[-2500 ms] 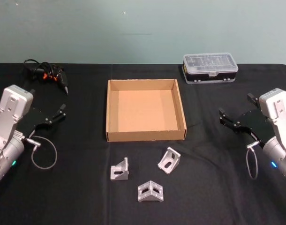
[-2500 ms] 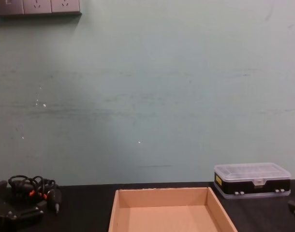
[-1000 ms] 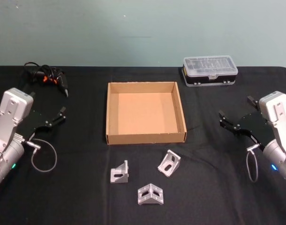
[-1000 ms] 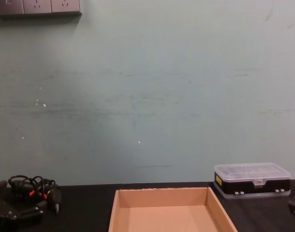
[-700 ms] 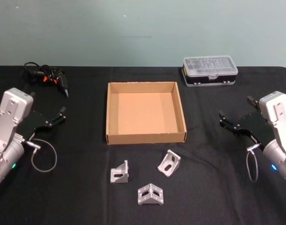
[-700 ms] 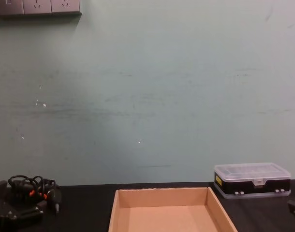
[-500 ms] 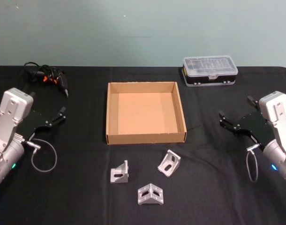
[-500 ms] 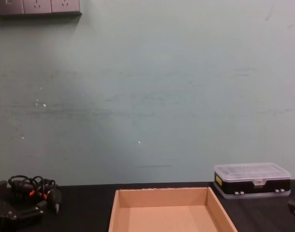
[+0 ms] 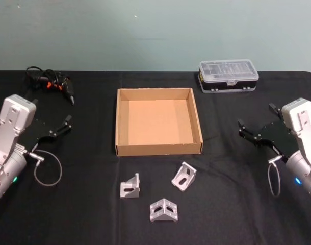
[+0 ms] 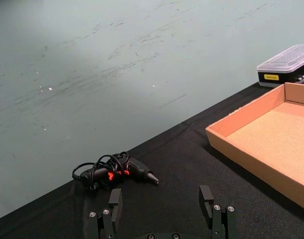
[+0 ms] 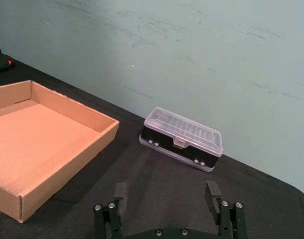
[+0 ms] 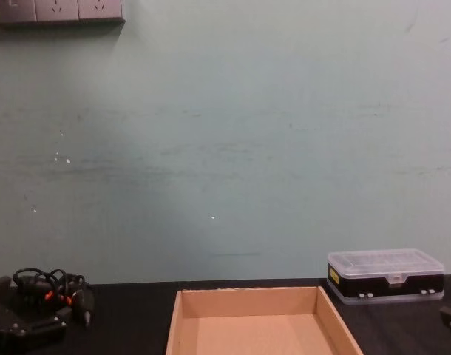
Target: Use one hand to pick up the angle iron from the table and place it into the box.
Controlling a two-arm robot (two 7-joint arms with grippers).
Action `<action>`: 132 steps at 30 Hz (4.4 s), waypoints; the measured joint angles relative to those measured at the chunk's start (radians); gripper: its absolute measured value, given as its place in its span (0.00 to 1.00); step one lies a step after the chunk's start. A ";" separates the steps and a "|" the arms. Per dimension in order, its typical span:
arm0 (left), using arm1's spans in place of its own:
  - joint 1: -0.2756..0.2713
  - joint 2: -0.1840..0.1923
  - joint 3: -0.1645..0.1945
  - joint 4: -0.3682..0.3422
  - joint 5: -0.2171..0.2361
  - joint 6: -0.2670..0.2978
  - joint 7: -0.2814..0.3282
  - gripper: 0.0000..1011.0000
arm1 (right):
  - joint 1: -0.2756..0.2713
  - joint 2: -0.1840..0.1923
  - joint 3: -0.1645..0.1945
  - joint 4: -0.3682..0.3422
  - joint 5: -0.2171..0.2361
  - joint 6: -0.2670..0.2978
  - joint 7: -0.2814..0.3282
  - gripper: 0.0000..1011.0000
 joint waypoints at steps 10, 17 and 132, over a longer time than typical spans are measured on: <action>0.000 0.000 0.000 0.000 0.000 0.000 0.000 1.00 | -0.022 -0.003 0.032 -0.041 0.043 0.022 0.050 0.99; 0.000 0.000 0.000 0.000 0.000 0.000 0.000 1.00 | -0.048 0.008 0.065 -0.105 0.070 0.046 0.079 0.99; 0.000 0.000 0.000 0.000 0.000 0.000 0.000 1.00 | -0.064 -0.138 0.027 -0.213 0.021 0.555 0.386 0.74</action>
